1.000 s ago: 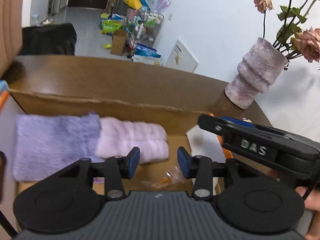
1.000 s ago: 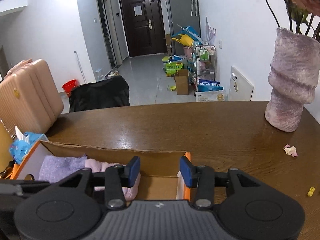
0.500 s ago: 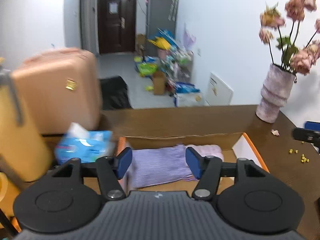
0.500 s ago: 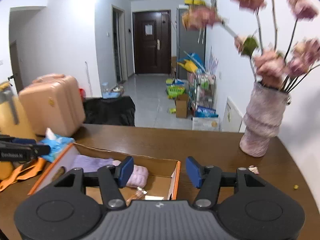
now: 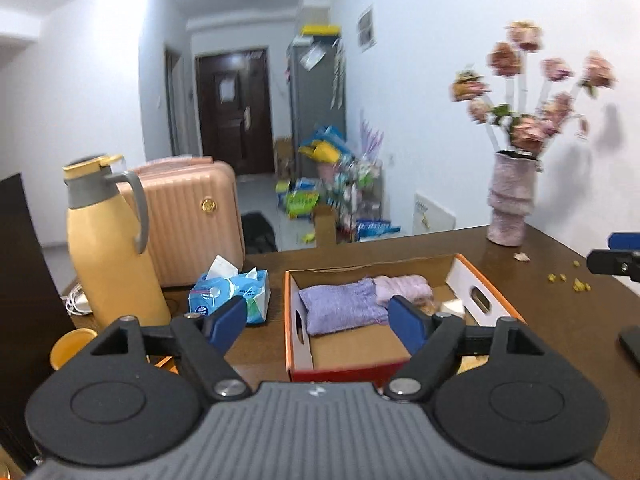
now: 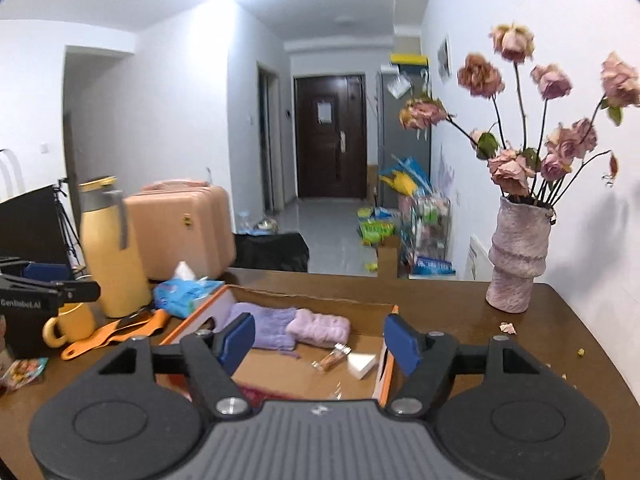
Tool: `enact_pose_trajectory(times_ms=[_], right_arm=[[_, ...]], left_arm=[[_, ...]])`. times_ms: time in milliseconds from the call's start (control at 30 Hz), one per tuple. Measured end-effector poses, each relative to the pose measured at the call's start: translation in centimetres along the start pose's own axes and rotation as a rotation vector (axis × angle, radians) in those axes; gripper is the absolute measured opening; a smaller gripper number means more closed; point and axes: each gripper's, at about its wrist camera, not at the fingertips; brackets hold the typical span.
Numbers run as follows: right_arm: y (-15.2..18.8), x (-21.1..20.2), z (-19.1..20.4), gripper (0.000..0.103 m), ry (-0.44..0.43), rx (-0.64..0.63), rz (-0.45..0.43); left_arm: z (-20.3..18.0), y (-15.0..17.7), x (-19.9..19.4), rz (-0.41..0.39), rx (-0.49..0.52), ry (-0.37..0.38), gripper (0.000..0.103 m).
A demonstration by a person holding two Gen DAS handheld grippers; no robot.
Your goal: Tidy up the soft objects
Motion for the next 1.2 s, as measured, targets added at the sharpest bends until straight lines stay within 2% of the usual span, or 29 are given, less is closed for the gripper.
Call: enact_pose_trajectory(times_ms=[167,267,367,433,533,633,867,1133,1200], right_arm=[[5.9,-5.3,3.6,0.074,-0.024,-0.021,-0.053],[9.5,-8.5,5.9,0.081,-0.022,-0.018,-0.089],[13.0,-11.2,7.8,0.083,-0.019,0.008,-0.106],[15.1,-12.3,8.8,0.083,-0.03,0.056,-0.093],[17.6,-13.2,9.7,0.083,-0.077,0.093,-0.052],[18.7,-13.3,10.3,0.083,-0.064,0.09,-0.026],[19.2,-11.8,9.9,0.082,-0.042,0.099,0.005],[20.0,-7.5,7.9,0.08,-0.033,0.142,0.072],[19.8,-6.4,7.2,0.076,-0.036,0.151,0.078]], left_arm=[[0.7,6.1,-6.3,-0.078,0.004,0.026,0.084],[1.6,9.8,-9.8,-0.102,-0.033,0.024,0.088],[3.0,12.9,-12.1,-0.06,-0.116,0.053,0.09],[3.5,14.9,-12.9,-0.001,-0.158,0.058,0.09],[3.7,17.2,-13.6,0.046,-0.152,0.057,0.09],[3.6,17.8,-13.4,0.077,-0.141,0.053,0.09],[2.1,17.7,-12.4,0.075,-0.123,0.075,0.09],[0.2,17.8,-7.5,0.167,-0.098,0.085,0.089],[-0.4,17.5,-6.3,0.176,-0.096,0.094,0.087]])
Point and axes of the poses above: each gripper's, at about its wrist camera, not at the fingertips, and x roughly the way its jaws point, z to its left, y to its underside, and after that the axes turned 8 degrees about -y, right-handed
